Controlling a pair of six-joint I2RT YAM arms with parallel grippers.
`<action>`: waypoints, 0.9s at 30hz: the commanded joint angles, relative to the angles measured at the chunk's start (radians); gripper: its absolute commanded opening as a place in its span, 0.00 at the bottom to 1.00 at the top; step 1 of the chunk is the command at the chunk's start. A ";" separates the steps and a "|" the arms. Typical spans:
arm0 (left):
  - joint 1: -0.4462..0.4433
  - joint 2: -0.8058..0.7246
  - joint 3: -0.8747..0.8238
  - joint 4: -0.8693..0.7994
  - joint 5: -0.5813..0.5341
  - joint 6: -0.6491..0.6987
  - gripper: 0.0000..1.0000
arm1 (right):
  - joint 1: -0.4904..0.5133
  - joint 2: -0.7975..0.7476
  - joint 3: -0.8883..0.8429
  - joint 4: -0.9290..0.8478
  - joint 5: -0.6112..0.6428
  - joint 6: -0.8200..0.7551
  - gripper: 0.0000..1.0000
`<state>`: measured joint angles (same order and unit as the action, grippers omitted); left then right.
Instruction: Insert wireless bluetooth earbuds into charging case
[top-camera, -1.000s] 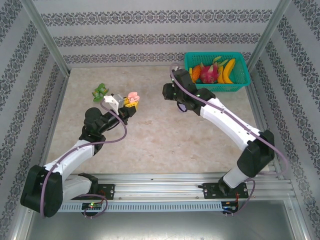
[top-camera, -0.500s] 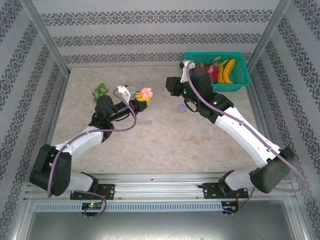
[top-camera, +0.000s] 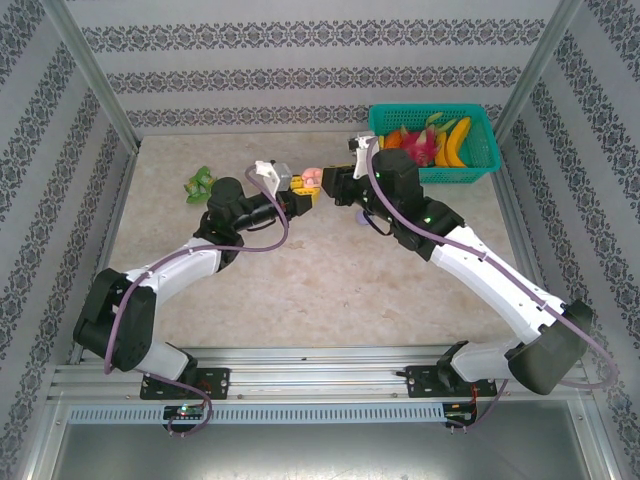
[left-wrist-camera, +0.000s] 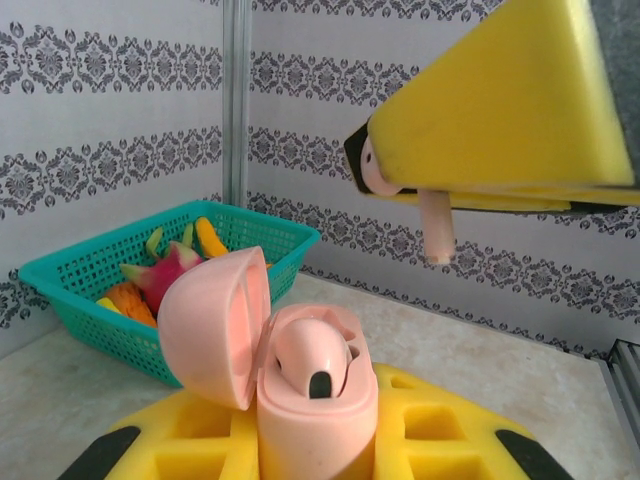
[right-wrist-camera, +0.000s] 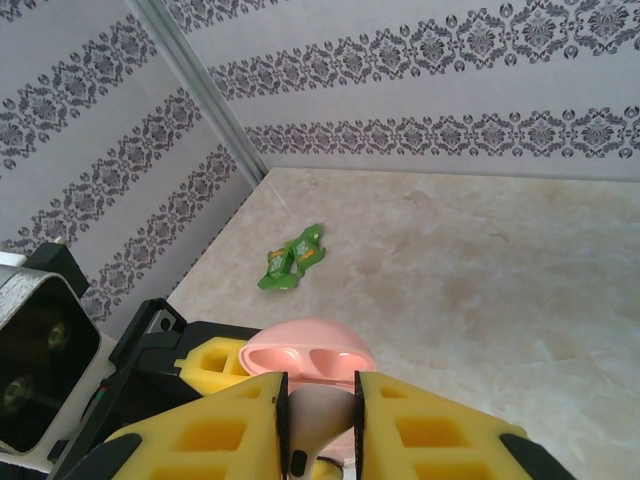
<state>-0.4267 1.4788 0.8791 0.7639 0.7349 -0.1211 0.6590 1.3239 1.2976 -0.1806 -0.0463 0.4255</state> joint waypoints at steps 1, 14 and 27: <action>-0.023 0.008 0.039 -0.004 0.035 0.004 0.00 | 0.008 -0.022 -0.016 0.039 0.010 -0.018 0.23; -0.051 -0.044 0.017 -0.085 -0.028 0.171 0.00 | 0.019 -0.065 -0.055 0.040 0.047 -0.009 0.23; -0.080 -0.122 -0.025 -0.146 -0.157 0.340 0.00 | 0.023 -0.118 -0.092 0.066 0.057 0.018 0.23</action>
<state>-0.4900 1.3876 0.8646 0.6342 0.5995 0.1493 0.6659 1.2198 1.2224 -0.1520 -0.0086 0.4232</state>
